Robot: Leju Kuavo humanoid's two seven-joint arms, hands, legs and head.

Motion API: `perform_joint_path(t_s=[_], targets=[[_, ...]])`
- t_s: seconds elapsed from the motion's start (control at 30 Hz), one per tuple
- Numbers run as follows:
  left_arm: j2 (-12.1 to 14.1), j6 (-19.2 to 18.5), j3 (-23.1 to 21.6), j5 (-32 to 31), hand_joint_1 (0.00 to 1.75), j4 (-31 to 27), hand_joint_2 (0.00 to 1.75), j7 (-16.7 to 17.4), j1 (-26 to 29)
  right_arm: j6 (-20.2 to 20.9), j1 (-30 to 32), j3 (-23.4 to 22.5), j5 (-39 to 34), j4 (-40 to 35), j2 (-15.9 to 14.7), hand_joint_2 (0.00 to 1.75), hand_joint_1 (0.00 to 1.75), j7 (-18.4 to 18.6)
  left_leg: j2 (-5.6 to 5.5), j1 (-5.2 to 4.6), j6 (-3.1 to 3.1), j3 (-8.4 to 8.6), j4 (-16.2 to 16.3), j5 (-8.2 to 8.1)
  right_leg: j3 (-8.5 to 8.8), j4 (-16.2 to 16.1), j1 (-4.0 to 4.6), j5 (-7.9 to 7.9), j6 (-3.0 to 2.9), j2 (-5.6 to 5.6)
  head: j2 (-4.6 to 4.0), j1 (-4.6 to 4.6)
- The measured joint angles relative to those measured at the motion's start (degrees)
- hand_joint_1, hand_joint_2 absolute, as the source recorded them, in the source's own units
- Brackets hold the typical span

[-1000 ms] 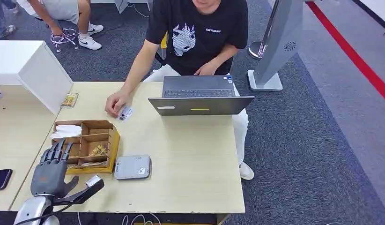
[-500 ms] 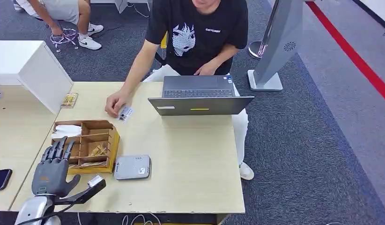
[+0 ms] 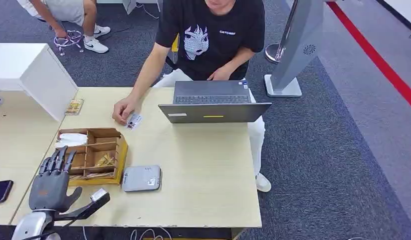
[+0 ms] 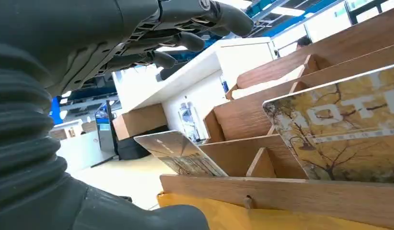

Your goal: Pass the card to the sensor for recognition and then transmit it.

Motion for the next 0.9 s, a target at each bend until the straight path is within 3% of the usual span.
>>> perform_joint_path(t_s=[0.9], targets=[[0.8, -1.1, 2.2, 1.2, 0.00, 0.7, 1.75, 0.3, 0.1, 0.0, 0.0, 0.0, 0.2, 0.2, 0.0, 1.75, 0.00, 0.2, 0.00, 0.00, 0.00, 0.00, 0.0, 0.00, 0.00, 0.0, 0.00, 0.00, 0.00, 0.00, 0.00, 0.00]])
